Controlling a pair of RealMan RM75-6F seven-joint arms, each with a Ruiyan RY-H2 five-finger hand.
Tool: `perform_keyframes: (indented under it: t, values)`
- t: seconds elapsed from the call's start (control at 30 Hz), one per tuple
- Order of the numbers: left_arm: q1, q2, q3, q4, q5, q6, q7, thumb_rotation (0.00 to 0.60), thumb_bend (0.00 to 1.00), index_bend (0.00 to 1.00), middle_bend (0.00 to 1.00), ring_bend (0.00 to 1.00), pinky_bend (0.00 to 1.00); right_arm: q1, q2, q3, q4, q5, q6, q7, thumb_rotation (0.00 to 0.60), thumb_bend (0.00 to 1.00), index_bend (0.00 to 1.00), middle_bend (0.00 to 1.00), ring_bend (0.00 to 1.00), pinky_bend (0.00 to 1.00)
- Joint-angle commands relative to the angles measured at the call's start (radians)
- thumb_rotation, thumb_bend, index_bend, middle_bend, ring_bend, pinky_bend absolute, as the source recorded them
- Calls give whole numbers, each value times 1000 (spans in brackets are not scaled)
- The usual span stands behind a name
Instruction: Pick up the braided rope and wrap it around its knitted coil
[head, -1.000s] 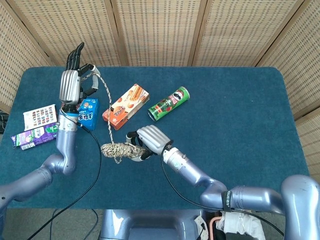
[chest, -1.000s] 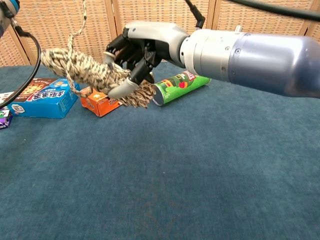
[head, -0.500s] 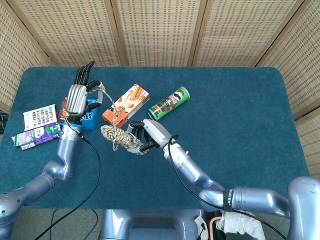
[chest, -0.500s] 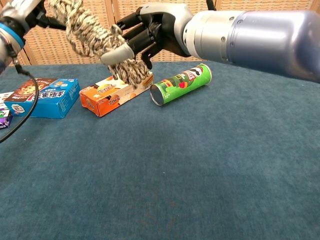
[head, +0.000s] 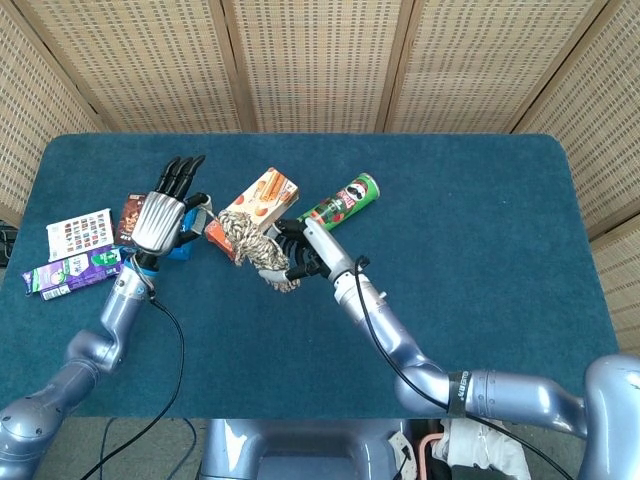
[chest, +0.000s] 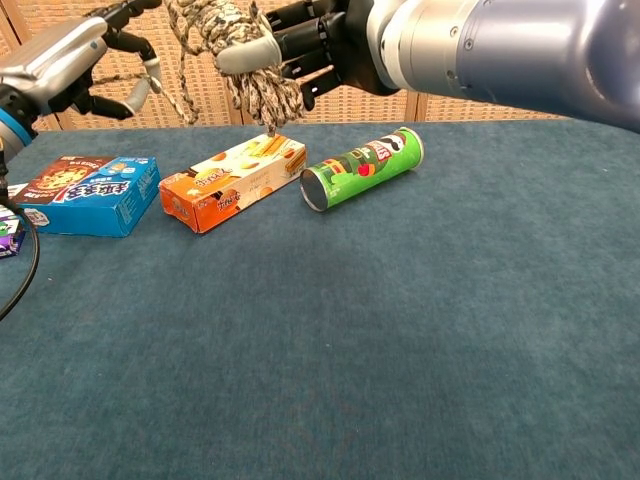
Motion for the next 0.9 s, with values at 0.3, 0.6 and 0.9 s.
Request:
perform_keyframes:
  t: [0.3, 0.6, 0.9]
  values:
    - [22, -21, 77, 102, 76, 62, 9, 600, 577, 854, 0, 0, 0, 17, -9, 9, 25, 47, 43, -32, 600, 572, 699, 760, 598, 719]
    - [57, -7, 165, 145, 160, 147, 55, 600, 577, 854, 0, 0, 0, 53, -62, 44, 54, 188, 190, -141, 600, 588, 699, 762, 598, 719]
    - [80, 1, 222, 150, 216, 226, 68, 600, 577, 854, 0, 0, 0, 77, -94, 47, 98, 262, 273, -258, 600, 595, 699, 762, 598, 719]
